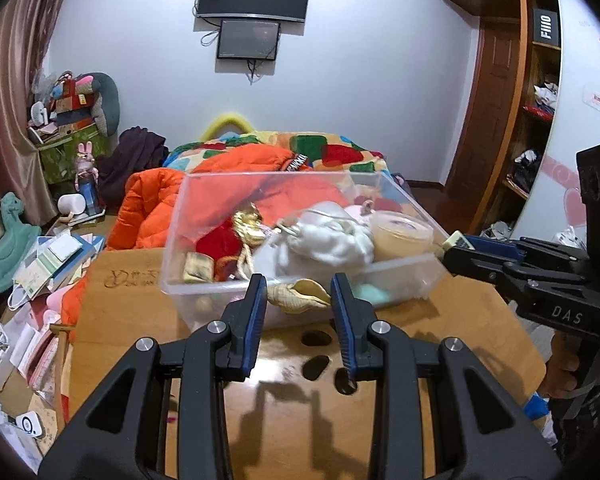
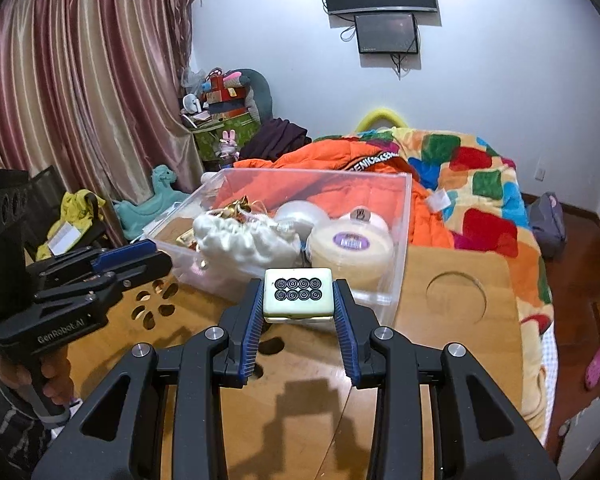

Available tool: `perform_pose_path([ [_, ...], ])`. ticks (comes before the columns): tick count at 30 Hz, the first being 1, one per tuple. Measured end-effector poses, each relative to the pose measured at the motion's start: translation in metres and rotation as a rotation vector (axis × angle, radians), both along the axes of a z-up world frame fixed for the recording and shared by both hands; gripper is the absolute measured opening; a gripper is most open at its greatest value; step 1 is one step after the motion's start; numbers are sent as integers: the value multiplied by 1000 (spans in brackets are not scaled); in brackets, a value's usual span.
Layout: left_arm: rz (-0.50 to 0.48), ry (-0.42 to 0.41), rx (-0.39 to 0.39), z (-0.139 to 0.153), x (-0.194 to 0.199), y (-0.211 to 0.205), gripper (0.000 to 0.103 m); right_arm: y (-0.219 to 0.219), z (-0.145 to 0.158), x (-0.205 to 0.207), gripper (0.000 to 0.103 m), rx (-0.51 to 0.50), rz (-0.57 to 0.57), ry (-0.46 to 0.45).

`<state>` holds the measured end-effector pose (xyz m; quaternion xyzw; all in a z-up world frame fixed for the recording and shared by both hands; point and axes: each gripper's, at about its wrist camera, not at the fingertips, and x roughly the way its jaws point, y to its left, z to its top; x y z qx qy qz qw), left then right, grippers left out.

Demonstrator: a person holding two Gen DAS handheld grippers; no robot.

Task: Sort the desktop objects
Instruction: 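Carry the shell with the left tool while the right tool carries the tile over the bin, then open the left tool to drop the shell into the bin while the right tool releases the tile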

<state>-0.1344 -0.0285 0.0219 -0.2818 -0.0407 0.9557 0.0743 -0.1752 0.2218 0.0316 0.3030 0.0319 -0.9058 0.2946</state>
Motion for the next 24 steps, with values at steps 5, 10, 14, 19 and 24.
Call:
perform_pose_path([
  [5,25,24,13,6,-5,-12,32,-8,6,-13,31,14,13,8],
  [10,35,31,19,7,-13,-20,32,-23,6,-27,31,30,32,9],
  [14,45,24,17,2,-23,-26,32,-35,9,-38,31,27,42,7],
  [19,54,2,26,-8,-32,-31,32,-57,9,-54,31,25,60,5],
  [24,54,-24,33,-18,-39,-36,32,-79,-5,-67,32,53,63,-20],
])
